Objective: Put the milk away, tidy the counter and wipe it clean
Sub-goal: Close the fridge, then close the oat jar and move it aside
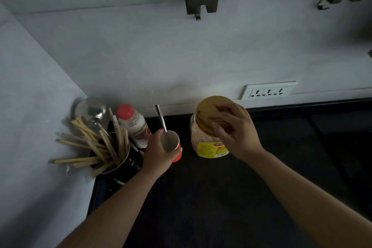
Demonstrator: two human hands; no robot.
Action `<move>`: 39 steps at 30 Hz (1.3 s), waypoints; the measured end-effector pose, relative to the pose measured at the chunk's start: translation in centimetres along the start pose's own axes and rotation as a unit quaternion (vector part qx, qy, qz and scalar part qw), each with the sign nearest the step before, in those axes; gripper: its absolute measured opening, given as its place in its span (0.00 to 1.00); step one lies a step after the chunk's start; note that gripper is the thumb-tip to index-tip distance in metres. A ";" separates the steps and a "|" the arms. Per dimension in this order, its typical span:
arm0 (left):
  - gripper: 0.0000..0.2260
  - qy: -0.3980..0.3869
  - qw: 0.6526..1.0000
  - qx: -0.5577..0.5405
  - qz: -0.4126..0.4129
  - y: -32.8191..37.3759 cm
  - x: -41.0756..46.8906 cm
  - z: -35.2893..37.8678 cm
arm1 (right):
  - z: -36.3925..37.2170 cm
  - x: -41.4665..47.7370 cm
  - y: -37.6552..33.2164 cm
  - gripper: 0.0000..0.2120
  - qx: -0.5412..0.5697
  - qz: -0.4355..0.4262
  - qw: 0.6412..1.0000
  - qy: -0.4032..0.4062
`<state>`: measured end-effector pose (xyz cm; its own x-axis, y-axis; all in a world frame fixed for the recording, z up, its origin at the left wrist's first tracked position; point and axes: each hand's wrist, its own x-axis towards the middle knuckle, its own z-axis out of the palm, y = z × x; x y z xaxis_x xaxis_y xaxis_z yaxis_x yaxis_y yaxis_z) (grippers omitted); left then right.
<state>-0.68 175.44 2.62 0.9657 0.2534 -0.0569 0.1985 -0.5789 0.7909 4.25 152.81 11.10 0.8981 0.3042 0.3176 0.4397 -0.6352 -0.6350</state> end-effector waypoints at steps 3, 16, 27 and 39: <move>0.23 0.013 1.000 -0.013 -0.016 -0.5 0.7 0.8 | 0.7 -0.9 1.0 0.17 -0.050 -0.052 0.997 -0.010; 0.31 0.012 1.000 0.004 0.007 -1.5 1.8 2.9 | 1.1 1.1 2.6 0.19 -0.084 -0.076 0.993 -0.026; 0.31 -0.062 0.997 0.043 0.016 -1.0 -0.1 -0.2 | 0.7 1.4 0.0 0.20 -0.044 -0.042 0.998 0.033; 0.32 -0.094 0.981 0.078 0.154 4.7 -7.9 -4.5 | 2.0 -1.2 -7.6 0.11 0.127 0.018 0.990 -0.066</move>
<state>-8.13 174.22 9.53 0.9947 -0.0907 0.0477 -0.0986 -0.7207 0.6862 -0.13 158.66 14.15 0.8989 0.3856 0.2080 0.3808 -0.4527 -0.8063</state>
